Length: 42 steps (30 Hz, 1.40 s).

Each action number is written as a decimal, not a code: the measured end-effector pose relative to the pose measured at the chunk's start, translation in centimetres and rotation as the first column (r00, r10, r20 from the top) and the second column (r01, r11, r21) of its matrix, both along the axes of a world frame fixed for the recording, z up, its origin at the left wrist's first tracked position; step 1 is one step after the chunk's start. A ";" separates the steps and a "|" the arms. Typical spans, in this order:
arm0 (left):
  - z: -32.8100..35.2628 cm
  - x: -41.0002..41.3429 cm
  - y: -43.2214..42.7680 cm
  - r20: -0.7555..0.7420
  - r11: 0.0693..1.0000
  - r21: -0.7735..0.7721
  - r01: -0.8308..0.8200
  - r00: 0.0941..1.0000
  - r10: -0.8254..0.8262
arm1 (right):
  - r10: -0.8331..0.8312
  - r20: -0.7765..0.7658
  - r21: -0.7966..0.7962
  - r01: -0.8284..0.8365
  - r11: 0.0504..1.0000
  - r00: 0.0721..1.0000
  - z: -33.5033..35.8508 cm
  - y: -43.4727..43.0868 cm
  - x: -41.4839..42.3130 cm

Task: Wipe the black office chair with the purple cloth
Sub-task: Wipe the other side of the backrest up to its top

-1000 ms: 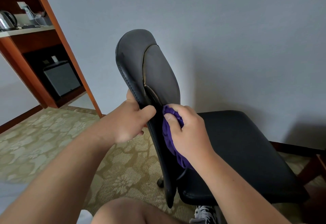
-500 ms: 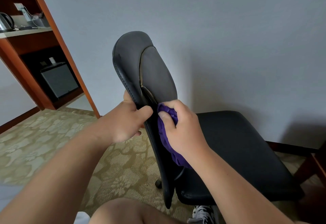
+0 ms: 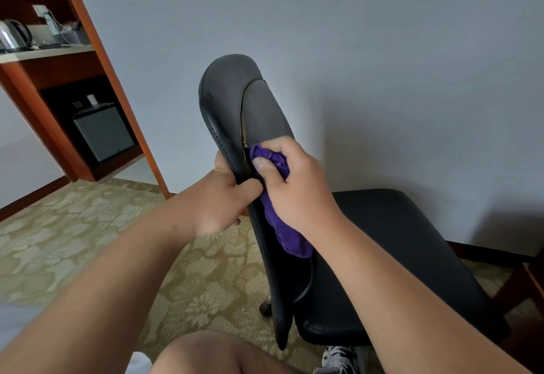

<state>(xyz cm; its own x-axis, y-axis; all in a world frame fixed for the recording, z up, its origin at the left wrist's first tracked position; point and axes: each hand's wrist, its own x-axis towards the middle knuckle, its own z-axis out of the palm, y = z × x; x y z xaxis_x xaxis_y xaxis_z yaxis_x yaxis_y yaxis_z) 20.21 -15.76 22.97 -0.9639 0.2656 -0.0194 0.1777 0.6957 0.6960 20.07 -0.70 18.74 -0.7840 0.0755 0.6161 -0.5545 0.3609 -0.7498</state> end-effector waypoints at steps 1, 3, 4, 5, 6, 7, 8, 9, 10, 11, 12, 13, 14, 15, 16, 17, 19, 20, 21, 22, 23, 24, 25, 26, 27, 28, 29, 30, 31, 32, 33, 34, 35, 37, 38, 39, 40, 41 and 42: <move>-0.1 0.0 0.0 -0.012 1.000 0.003 0.004 1.000 -0.004 | 0.002 0.004 0.010 -0.002 1.000 1.000 -0.6 0.3 0.1; -0.2 0.0 0.1 -0.029 1.000 -0.005 0.001 1.000 -0.001 | 0.009 0.029 0.023 -0.010 1.000 1.000 -1.5 0.8 0.5; -0.3 0.0 0.1 -0.030 1.000 -0.010 -0.005 1.000 0.005 | 0.011 0.044 0.026 -0.012 1.000 0.999 -1.6 1.0 0.6; -0.3 0.0 0.1 -0.028 1.000 -0.012 -0.010 1.000 0.009 | 0.011 0.055 0.027 -0.013 1.000 0.998 -1.6 1.0 0.7; -0.3 0.0 0.1 -0.022 1.000 -0.013 -0.014 1.000 0.014 | 0.011 0.065 0.023 -0.013 1.000 0.998 -1.3 0.9 0.7; -0.2 -0.1 0.0 -0.018 1.000 -0.011 -0.013 1.000 0.013 | 0.013 0.074 0.008 -0.014 1.000 0.997 -0.8 0.7 0.6; -0.2 0.0 0.0 -0.018 1.000 -0.003 -0.008 1.000 0.008 | 0.019 0.079 -0.015 -0.017 1.000 0.997 -0.1 0.4 0.5; -0.1 0.0 0.0 -0.021 1.000 0.010 0.002 1.000 -0.002 | 0.025 0.078 -0.037 -0.022 0.999 0.997 0.7 0.2 0.4; -0.1 0.0 0.0 -0.022 1.000 0.022 0.014 1.000 -0.013 | 0.033 0.071 -0.048 -0.029 0.998 0.997 1.6 0.0 0.2; -0.2 -0.1 -0.1 -0.022 0.999 0.029 0.024 0.999 -0.023 | 0.044 0.065 -0.050 -0.041 0.998 0.997 2.2 -0.2 0.1; -0.2 -0.1 -0.1 -0.020 0.999 0.027 0.030 0.999 -0.029 | 0.059 0.061 -0.045 -0.057 0.997 0.996 2.6 -0.2 0.0; -0.3 0.0 -0.1 -0.019 0.999 0.022 0.031 0.999 -0.030 | 0.076 0.058 -0.038 -0.074 0.997 0.995 2.8 -0.3 0.0; -0.3 0.0 -0.1 -0.016 0.999 0.021 0.028 0.999 -0.028 | 0.089 0.058 -0.034 -0.087 0.996 0.994 2.8 -0.2 0.0; -0.3 -0.1 -0.2 -0.015 0.999 0.023 0.028 0.999 -0.028 | 0.098 0.059 -0.033 -0.096 0.995 0.993 2.6 -0.1 0.1; -0.3 -0.1 -0.1 -0.011 0.999 0.028 0.032 0.999 -0.032 | 0.104 0.062 -0.037 -0.102 0.994 0.993 2.3 0.1 0.2; -0.4 -0.1 -0.2 -0.010 0.999 0.032 0.033 0.999 -0.033 | 0.113 0.066 -0.043 -0.110 0.993 0.991 2.0 0.2 0.3; -0.3 0.0 -0.2 -0.003 0.999 0.042 0.031 1.000 -0.031 | 0.144 0.074 -0.060 -0.140 0.988 0.987 1.5 0.4 0.9; -0.2 0.1 -0.2 0.003 0.998 0.045 0.035 0.999 -0.035 | 0.164 0.070 -0.066 -0.160 0.985 0.984 1.2 0.5 1.3; -0.3 0.1 -0.2 0.007 0.998 0.047 0.041 0.999 -0.041 | 0.176 0.061 -0.063 -0.173 0.983 0.982 1.0 0.5 1.6; -0.3 0.1 -0.3 0.007 0.998 0.044 0.046 0.999 -0.046 | 0.180 0.051 -0.052 -0.177 0.983 0.982 1.0 0.5 1.8; -0.3 0.0 -0.3 0.005 0.998 0.036 0.046 0.999 -0.047 | 0.173 0.043 -0.044 -0.171 0.984 0.984 1.1 0.5 1.9; -0.2 0.0 -0.2 -0.002 0.999 0.023 0.044 0.999 -0.044 | 0.157 0.036 -0.040 -0.156 0.987 0.987 1.2 0.4 1.7; -0.2 0.0 -0.2 -0.009 0.999 0.011 0.039 0.999 -0.039 | 0.129 0.022 -0.038 -0.128 0.991 0.991 1.5 0.2 1.5; -0.1 0.0 -0.2 -0.012 0.999 0.000 0.042 0.999 -0.042 | 0.092 0.005 -0.035 -0.092 0.995 0.996 1.8 -0.1 1.2; -0.1 -0.1 -0.1 -0.016 0.999 -0.004 0.051 0.999 -0.051 | 0.056 -0.005 -0.035 -0.056 0.998 0.998 2.2 -0.4 0.8; -0.1 -0.2 -0.1 -0.021 0.998 -0.003 0.062 0.998 -0.062 | 0.029 0.000 -0.044 -0.029 0.999 1.000 2.6 -0.7 0.5; -0.2 -0.3 -0.2 -0.024 0.998 -0.004 0.067 0.997 -0.067 | 0.014 0.019 -0.057 -0.013 0.998 1.000 3.0 -1.0 0.2; -0.3 -0.4 -0.3 -0.031 0.998 -0.005 0.066 0.997 -0.066 | 0.010 0.043 -0.066 -0.007 0.998 0.999 3.4 -1.1 0.0; -0.4 -0.4 -0.4 -0.037 0.998 -0.010 0.065 0.997 -0.065 | 0.013 0.065 -0.066 -0.009 0.998 0.998 3.6 -1.2 -0.1; -0.5 -0.2 -0.4 -0.040 0.998 -0.009 0.062 0.997 -0.063 | 0.023 0.080 -0.061 -0.018 0.998 0.997 3.7 -1.1 -0.1; -0.6 -0.2 -0.4 -0.036 0.998 -0.003 0.062 0.997 -0.062 | 0.039 0.089 -0.058 -0.033 0.998 0.995 3.6 -0.9 0.2; -0.6 -0.2 -0.4 -0.033 0.998 0.001 0.062 0.998 -0.062 | 0.064 0.094 -0.059 -0.058 0.997 0.994 3.5 -0.7 0.6; -0.6 -0.1 -0.3 -0.029 0.998 0.002 0.057 0.998 -0.057 | 0.095 0.097 -0.060 -0.089 0.994 0.991 3.1 -0.5 1.0; -0.6 0.1 -0.4 -0.025 0.999 -0.017 0.051 0.998 -0.052 | 0.157 0.100 -0.054 -0.152 0.987 0.983 2.0 0.0 1.8; -0.7 0.2 -0.4 -0.030 0.997 -0.040 0.063 0.997 -0.064 | 0.177 0.105 -0.044 -0.173 0.984 0.979 1.4 0.4 2.1; -1.0 0.3 -0.5 -0.040 0.995 -0.060 0.077 0.996 -0.079 | 0.186 0.119 -0.023 -0.185 0.983 0.975 0.7 0.9 2.3; -1.2 0.4 -0.5 -0.050 0.995 -0.065 0.082 0.995 -0.085 | 0.186 0.140 0.006 -0.189 0.982 0.973 0.2 1.3 2.4; -1.4 0.4 -0.5 -0.055 0.996 -0.052 0.072 0.996 -0.075 | 0.176 0.156 0.036 -0.183 0.982 0.972 -0.4 1.6 2.4; -1.5 0.4 -0.5 -0.049 0.998 -0.030 0.058 0.997 -0.059 | 0.158 0.158 0.058 -0.169 0.984 0.975 -0.9 1.7 2.5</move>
<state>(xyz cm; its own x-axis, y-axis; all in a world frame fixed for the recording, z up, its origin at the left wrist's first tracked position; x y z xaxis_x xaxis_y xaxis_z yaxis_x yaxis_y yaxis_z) 20.60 -16.24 21.45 -0.9467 0.3217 0.0197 0.2526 0.7025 0.6653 22.59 1.02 17.85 -0.8671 -0.1016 0.4877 -0.4918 0.3301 -0.8057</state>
